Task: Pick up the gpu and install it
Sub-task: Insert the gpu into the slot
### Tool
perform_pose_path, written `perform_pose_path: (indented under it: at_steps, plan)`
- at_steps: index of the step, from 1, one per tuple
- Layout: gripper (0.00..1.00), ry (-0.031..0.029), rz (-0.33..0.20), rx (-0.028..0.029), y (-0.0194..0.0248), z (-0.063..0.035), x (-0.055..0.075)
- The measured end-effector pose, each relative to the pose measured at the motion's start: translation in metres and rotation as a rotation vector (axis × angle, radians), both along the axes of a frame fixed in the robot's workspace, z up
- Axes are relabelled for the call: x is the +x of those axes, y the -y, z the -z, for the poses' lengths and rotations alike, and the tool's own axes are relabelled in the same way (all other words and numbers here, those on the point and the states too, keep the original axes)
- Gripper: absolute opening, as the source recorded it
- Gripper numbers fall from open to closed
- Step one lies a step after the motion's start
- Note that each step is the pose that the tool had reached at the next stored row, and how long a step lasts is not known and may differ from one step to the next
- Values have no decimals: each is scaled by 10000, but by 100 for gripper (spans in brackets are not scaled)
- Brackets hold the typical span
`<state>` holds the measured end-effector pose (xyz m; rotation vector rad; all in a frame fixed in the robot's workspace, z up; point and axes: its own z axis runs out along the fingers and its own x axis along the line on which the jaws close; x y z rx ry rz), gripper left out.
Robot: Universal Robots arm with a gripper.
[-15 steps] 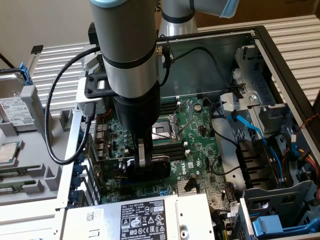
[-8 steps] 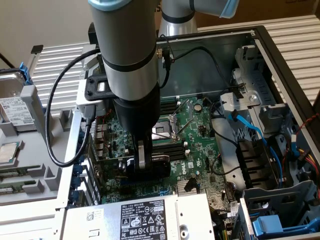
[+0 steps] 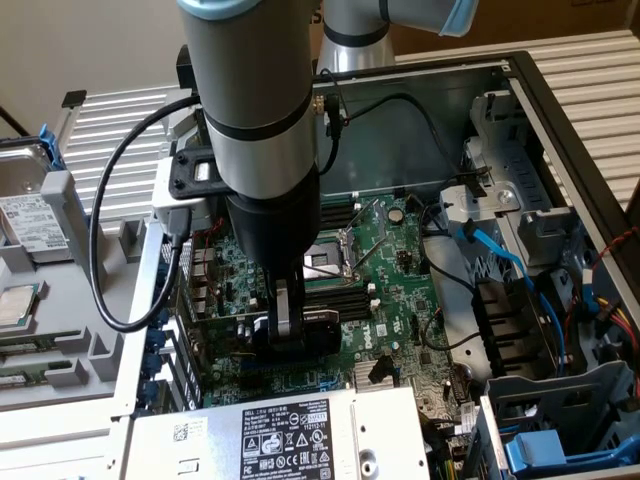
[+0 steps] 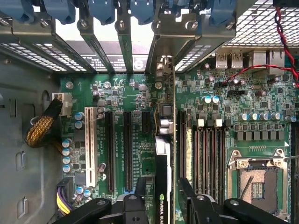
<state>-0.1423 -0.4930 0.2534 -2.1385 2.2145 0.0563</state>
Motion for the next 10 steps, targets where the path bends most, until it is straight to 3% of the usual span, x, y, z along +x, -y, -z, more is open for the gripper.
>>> perform_pose_path:
  at_steps: [10]
  plan:
    - [40,0,0,-1,0,0,0]
